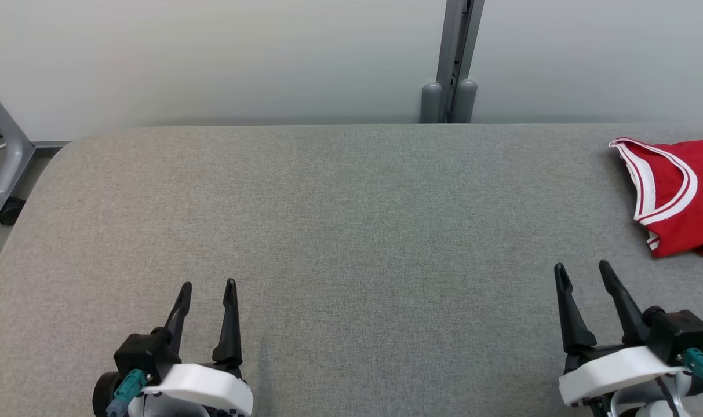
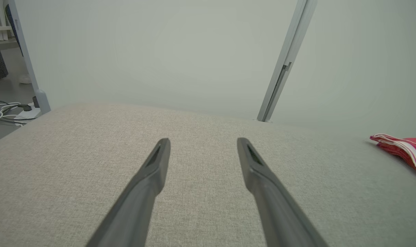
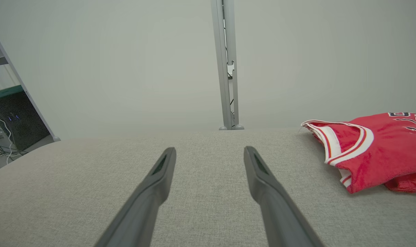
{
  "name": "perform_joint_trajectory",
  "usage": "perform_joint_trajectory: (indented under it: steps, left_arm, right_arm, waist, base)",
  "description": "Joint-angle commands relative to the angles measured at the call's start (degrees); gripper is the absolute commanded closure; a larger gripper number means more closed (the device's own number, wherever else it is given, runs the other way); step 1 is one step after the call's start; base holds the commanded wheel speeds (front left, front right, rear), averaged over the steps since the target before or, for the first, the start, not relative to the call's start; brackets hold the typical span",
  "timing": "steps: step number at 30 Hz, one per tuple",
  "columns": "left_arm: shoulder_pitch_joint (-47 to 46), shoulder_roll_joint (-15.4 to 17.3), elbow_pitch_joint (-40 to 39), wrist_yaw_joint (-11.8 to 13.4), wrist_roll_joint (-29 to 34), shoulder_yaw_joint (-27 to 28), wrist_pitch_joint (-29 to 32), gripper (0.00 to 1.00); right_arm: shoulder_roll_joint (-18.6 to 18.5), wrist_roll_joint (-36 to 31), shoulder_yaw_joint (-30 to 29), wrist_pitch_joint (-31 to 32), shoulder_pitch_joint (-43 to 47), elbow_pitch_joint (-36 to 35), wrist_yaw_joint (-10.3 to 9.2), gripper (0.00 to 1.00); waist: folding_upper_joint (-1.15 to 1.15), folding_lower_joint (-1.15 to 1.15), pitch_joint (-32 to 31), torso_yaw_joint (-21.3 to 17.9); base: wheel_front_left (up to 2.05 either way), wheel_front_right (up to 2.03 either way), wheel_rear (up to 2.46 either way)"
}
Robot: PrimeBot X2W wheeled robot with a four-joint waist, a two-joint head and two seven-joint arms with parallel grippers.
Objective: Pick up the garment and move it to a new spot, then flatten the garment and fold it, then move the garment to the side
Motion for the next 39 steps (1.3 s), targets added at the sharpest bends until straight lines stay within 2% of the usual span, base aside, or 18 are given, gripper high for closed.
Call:
perform_joint_trajectory:
  steps: [1, 6, 22, 39]
  left_arm:
    - [0.00, 0.00, 0.05, 0.00, 0.05, -0.05, 0.00, 1.00]
    - [1.31, -0.28, 2.14, -0.12, -0.97, -0.06, 0.23, 1.00]
    - [0.34, -0.13, 1.11, -2.56, -16.30, 3.30, 4.67, 1.00]
    - [-0.47, -0.02, 0.18, -4.70, -29.70, 6.27, 8.62, 1.00]
  right_arm:
    - [0.01, 0.00, 0.00, 0.01, 0.01, 0.07, 0.00, 1.00]
    - [0.65, 0.86, 0.12, 0.21, 1.18, 2.15, -0.01, 1.00]
    - [0.45, 17.67, -1.59, 4.09, 0.36, 1.99, -0.01, 1.00]
    - [0.27, 32.38, -3.08, 7.49, -0.35, 1.86, -0.01, 1.00]
  waist:
    - [0.00, 0.00, 0.00, 0.06]
    - [0.00, 0.00, -0.03, 0.06]
    - [0.00, 0.00, -0.32, -0.38]
    - [0.00, 0.00, -0.62, -0.85]
  base:
    - [0.00, 0.00, 0.00]
    - [0.00, 0.00, 0.00]
    - [0.00, 0.00, 0.00]
    - [0.00, 0.00, 0.00]
